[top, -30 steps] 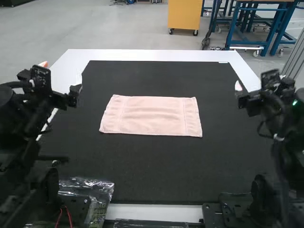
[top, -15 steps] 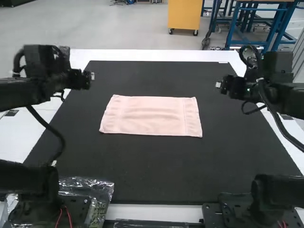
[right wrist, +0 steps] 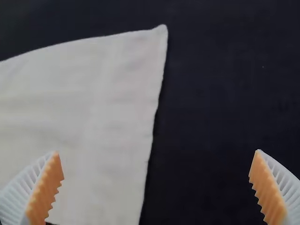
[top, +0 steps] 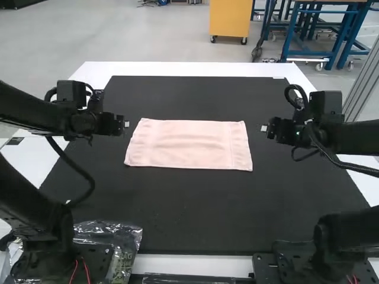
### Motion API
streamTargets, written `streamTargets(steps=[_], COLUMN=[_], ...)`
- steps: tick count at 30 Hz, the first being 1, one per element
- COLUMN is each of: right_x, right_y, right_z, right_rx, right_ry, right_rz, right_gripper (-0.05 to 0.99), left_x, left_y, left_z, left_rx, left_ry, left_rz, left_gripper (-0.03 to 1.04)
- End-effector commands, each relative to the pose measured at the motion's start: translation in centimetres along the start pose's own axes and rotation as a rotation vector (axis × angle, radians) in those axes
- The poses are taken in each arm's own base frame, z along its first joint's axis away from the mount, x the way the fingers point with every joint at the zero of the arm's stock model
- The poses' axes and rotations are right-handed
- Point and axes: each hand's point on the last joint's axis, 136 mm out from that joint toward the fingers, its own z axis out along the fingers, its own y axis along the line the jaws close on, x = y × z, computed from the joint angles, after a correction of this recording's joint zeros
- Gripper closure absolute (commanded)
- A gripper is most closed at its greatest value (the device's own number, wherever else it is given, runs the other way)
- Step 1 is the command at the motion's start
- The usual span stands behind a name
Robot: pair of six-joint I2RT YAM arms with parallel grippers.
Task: Fold the towel.
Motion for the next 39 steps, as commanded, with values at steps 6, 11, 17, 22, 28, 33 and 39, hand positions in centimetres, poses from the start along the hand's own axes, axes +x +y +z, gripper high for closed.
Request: streamTargets(steps=[6,11,17,22,28,33,39], right_x=[-0.8,-0.4,0.2,0.2,-0.2,0.4,0.6], right_y=[1.1,1.5,1.6,1.9,2.1,2.1,2.0], right_z=[4.0,7.0,10.2,12.4,14.6,16.4,17.9], right_rx=[-0.008,-0.017,-0.025,-0.033,-0.036,-0.035,-0.032], right_ry=[0.015,0.027,0.050,0.056,0.049,0.065,0.066], right_rz=[-0.105,-0.141,-0.152,-0.158,-0.167,-0.177,-0.189], right_gripper=[0.03,0.03,0.03,0.03,0.03,0.03,0.03], left_x=[0.1,0.1,0.1,0.4,0.3,-0.2,-0.7], left_y=[0.6,1.3,1.9,2.3,2.6,2.3,1.6], left_z=[4.0,7.0,9.5,11.0,12.3,13.1,14.1], left_rx=[0.030,0.032,0.034,0.033,0.035,0.041,0.055], left_ry=[-0.005,0.015,0.028,0.029,0.029,0.020,0.012], left_rz=[0.049,0.074,0.087,0.105,0.122,0.137,0.151], left_gripper=[0.05,0.05,0.05,0.05,0.05,0.06,0.06])
